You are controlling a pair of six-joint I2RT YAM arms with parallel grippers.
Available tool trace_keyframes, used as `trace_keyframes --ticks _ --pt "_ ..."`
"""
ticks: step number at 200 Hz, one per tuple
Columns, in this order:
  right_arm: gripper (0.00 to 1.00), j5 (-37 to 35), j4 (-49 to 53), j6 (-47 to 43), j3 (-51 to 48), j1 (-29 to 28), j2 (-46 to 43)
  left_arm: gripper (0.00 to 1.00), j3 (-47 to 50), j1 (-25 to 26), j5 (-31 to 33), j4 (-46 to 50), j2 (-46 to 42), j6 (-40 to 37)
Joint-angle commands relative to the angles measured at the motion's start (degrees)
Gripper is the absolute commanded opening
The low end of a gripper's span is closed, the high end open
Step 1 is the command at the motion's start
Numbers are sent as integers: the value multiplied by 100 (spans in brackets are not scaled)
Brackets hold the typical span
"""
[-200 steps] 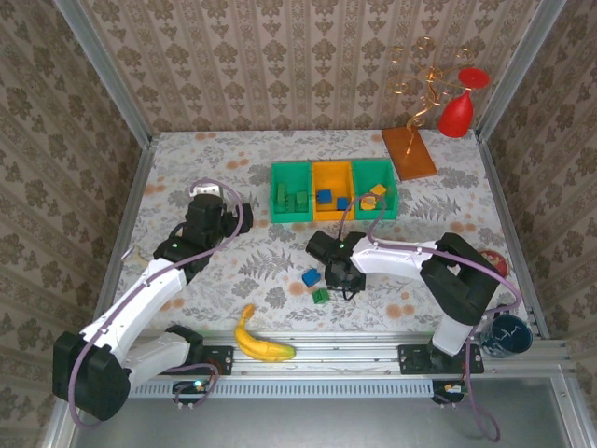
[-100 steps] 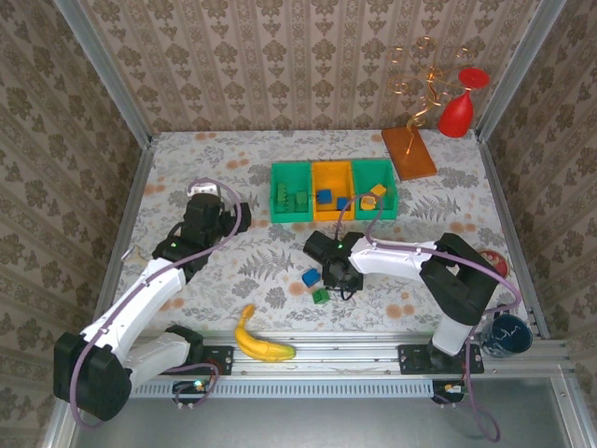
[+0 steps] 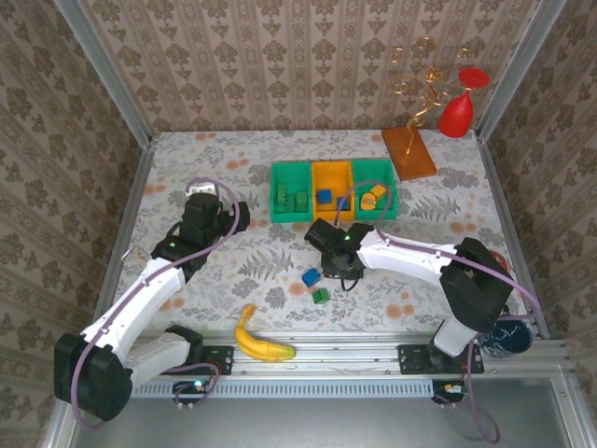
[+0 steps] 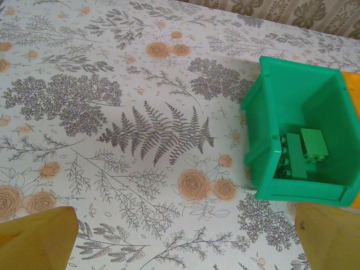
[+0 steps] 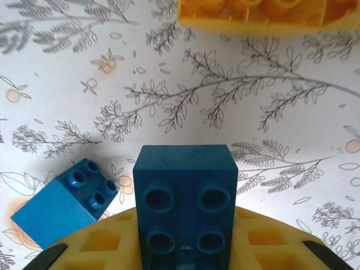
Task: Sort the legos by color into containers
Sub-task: Place the lego in the container.
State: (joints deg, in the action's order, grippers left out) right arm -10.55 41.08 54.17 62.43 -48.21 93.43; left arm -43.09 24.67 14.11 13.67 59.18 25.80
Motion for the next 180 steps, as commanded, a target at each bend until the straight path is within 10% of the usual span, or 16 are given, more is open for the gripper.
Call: trace_keyframes --ticks 1,180 --pt "16 -349 285 -194 194 99 -208 100 55 -51 -74 -52 -82 101" --pt "17 -498 -89 -2276 2343 1547 1118 100 152 -154 -134 39 -279 169"
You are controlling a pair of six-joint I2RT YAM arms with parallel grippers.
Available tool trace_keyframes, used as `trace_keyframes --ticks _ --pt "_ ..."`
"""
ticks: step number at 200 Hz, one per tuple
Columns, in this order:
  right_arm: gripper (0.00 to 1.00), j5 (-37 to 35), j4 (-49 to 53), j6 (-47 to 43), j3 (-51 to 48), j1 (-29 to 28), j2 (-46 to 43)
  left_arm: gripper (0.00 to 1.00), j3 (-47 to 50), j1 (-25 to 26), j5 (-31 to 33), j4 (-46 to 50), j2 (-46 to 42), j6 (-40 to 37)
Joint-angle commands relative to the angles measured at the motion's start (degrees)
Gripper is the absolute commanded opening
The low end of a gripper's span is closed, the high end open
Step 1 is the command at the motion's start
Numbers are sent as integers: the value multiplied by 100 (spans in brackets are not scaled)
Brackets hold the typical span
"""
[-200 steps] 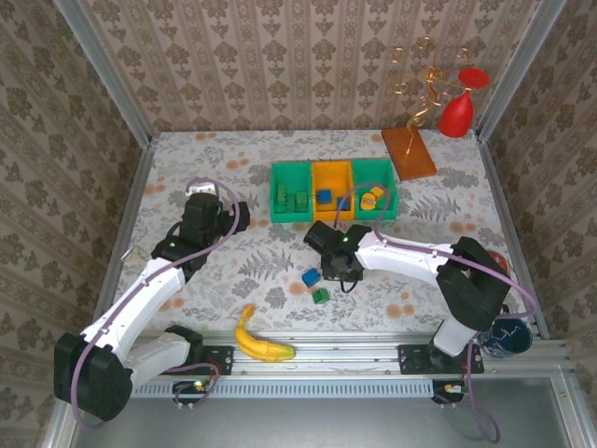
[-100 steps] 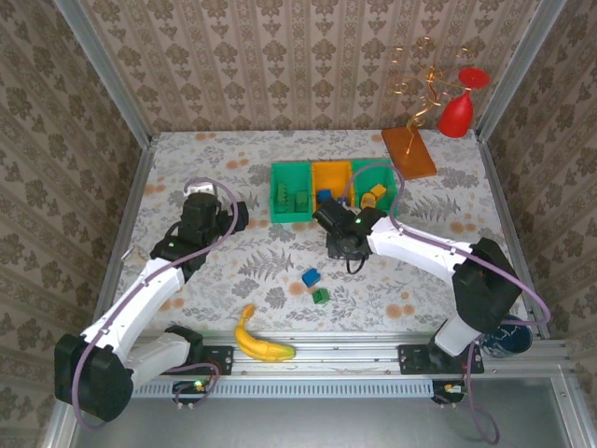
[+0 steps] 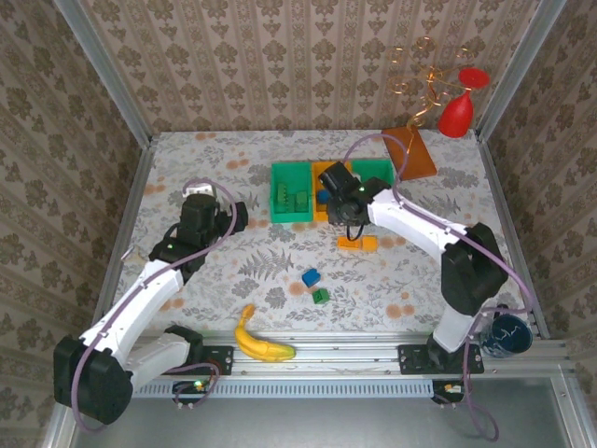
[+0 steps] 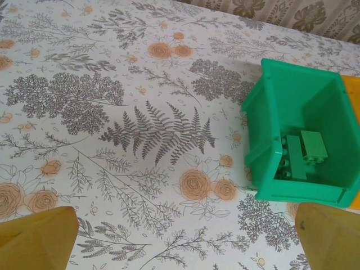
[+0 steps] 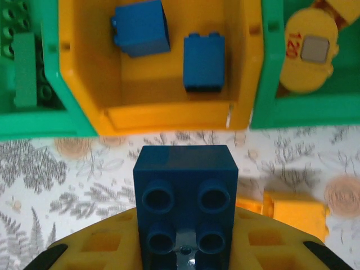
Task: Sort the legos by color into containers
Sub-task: Place the lego in the container.
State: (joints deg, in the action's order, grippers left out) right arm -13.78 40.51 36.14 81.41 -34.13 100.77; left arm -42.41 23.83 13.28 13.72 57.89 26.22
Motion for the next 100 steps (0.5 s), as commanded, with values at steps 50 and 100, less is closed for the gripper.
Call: trace_keyframes --ticks 50,100 --pt "22 -433 -65 -957 1358 288 1254 100 146 -94 -36 120 -264 125" --pt "28 -424 -26 -1055 1898 449 1808 100 137 -124 -68 156 -279 114"
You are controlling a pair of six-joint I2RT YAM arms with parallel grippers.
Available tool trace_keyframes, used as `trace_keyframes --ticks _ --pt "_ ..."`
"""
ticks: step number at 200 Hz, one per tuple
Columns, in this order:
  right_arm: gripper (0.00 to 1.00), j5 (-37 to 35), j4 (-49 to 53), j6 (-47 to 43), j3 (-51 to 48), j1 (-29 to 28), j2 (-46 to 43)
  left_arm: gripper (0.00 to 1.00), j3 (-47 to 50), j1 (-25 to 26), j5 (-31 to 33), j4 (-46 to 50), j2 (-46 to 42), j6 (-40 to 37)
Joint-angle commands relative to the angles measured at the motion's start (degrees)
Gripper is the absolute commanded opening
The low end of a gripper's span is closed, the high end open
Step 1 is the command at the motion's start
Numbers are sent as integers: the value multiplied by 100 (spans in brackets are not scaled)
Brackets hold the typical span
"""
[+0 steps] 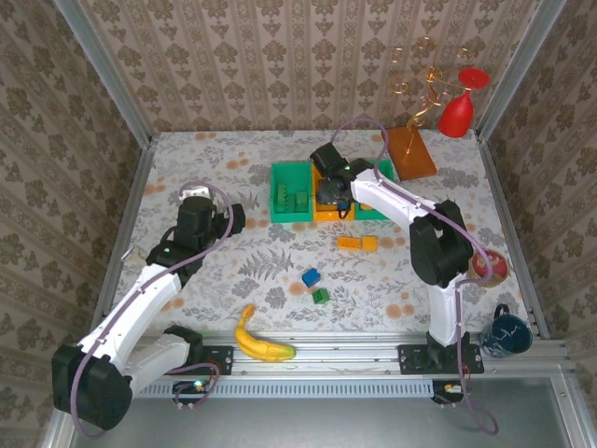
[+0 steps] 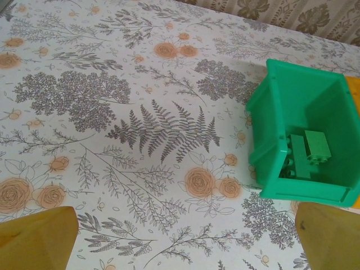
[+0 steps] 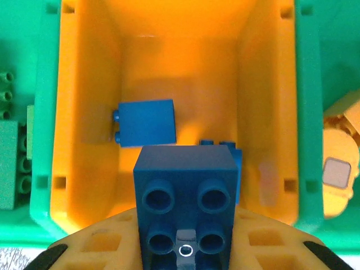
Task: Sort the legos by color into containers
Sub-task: Place the lego in the container.
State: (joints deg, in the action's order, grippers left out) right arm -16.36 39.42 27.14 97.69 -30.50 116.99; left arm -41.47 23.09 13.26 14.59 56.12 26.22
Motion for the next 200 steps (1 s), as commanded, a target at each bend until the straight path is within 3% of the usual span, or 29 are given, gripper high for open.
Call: trace_keyframes --ticks 1,58,116,200 --pt "28 -166 83 -155 269 87 190 100 43 -50 -68 69 -102 113" --pt "53 -96 118 -144 313 115 152 100 36 -68 -91 76 -105 121" --pt "59 -10 163 -5 25 98 -356 100 25 -70 -124 84 -120 136" --pt "65 -51 371 512 -1387 -318 -2045 100 34 -77 -123 66 -155 143"
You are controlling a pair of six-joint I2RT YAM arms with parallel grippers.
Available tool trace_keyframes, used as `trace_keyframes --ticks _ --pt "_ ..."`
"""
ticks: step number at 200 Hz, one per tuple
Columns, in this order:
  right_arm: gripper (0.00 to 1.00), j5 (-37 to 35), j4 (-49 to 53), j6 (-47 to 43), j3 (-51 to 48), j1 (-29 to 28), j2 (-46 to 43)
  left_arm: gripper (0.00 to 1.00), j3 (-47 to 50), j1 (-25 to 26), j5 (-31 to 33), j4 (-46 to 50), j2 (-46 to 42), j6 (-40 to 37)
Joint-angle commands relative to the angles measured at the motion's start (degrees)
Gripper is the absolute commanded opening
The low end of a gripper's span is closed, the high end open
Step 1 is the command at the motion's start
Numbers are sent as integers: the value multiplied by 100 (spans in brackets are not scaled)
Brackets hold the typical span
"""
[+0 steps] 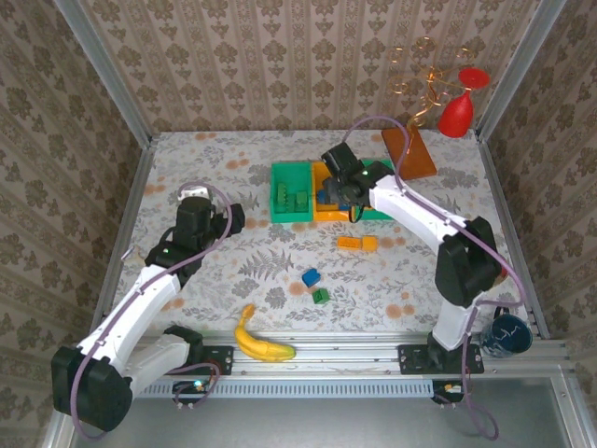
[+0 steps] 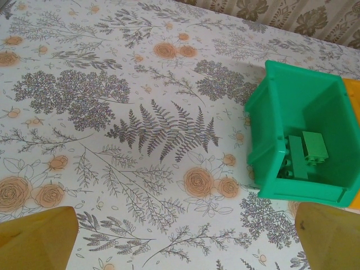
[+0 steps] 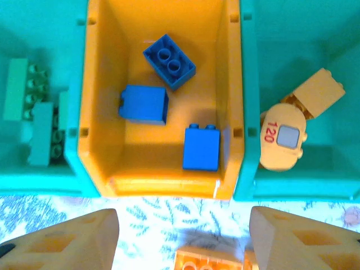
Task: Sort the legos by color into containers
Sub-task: Place the lego in the container, then pick up the lego from the bottom-center of the table.
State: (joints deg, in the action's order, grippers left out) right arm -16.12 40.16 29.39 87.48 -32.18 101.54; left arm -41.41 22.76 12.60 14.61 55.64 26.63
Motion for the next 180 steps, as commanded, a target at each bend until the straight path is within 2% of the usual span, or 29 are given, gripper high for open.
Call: trace_keyframes --ticks 1,33,67,126,180 --pt "65 -76 298 296 -382 -158 -510 100 28 -44 -61 66 -111 108" --pt "66 -58 494 514 -827 -467 -1086 100 36 -52 -63 33 -109 121" --pt "67 35 827 818 -1108 -960 -1318 100 36 -62 -94 -11 -73 134" --pt "69 663 809 1283 -1526 -1701 -1264 100 10 -92 -93 -12 -65 133" --pt "71 1070 646 1258 -1561 -2200 -900 100 10 -114 -101 15 -85 132"
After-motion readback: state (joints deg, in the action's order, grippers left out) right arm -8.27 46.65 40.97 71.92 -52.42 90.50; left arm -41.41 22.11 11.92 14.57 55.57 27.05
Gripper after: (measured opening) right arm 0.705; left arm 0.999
